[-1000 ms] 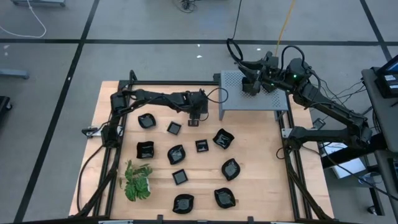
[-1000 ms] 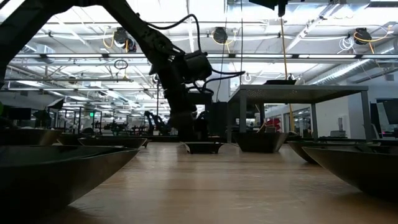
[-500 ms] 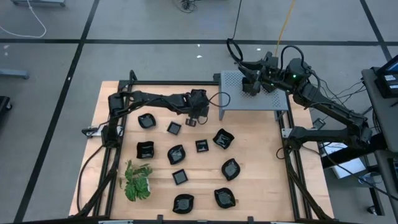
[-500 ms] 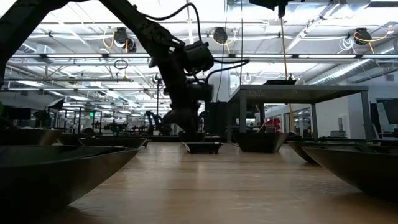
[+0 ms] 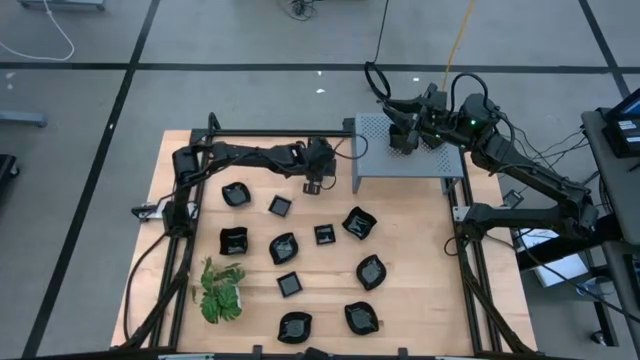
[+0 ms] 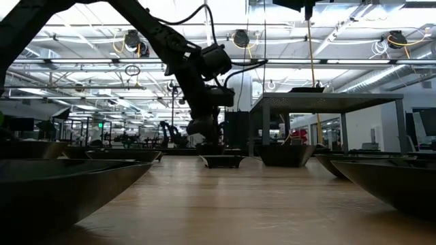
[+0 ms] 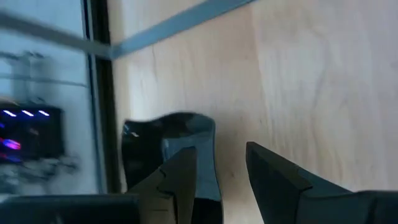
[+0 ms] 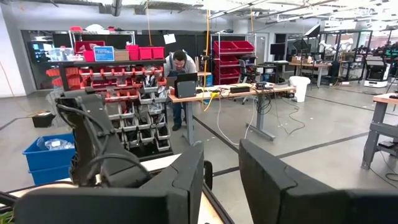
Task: Pick & Place Mini shaped plates
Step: Move the black distorted square plate to the middle of the table
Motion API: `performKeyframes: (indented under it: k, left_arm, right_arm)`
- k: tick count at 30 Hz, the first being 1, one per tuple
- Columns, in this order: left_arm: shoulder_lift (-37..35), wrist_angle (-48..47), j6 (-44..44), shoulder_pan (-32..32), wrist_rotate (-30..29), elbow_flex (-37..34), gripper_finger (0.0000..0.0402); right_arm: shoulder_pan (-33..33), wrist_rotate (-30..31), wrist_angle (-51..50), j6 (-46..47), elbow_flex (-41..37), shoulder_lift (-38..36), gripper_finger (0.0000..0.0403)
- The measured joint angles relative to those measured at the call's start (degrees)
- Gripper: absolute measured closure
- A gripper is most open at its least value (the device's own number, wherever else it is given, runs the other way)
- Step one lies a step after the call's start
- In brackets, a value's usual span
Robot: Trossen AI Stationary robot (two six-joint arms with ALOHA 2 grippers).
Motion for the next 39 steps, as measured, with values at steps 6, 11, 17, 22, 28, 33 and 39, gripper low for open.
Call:
performKeyframes:
  k: [6,11,17,22,28,33,39]
  left_arm:
    - [1.7,-0.8,-5.9,2.1,1.1,-0.5,0.0257]
    - [2.2,-1.7,-6.4,2.9,-1.3,-0.5,0.0267]
    - [2.3,-1.8,-6.4,1.7,-1.1,-0.4,0.0369]
    - [2.1,-2.2,-6.7,-1.3,0.4,-0.4,0.0391]
    - [-2.1,-6.0,-3.8,-7.9,4.3,-0.4,0.0395]
    - [-5.3,-8.5,-1.8,-13.1,6.6,-0.4,0.0395]
    - [-7.8,-8.7,-2.2,-19.0,6.7,-0.4,0.0397]
  right_arm:
    - [0.0,0.0,0.0,0.0,0.0,0.0,0.0314]
    - [0.1,0.0,-0.1,0.2,0.0,0.0,0.0314]
    - [0.1,0.0,-0.7,1.5,0.0,0.0,0.0314]
    - [0.1,0.0,-1.7,1.6,0.0,0.0,0.0314]
    - [0.1,0.0,-3.2,1.6,0.0,0.0,0.0314]
    - [0.1,0.0,-4.3,1.5,0.0,0.0,0.0314]
    - [0.1,-0.1,-6.0,1.5,0.0,0.0,0.0314]
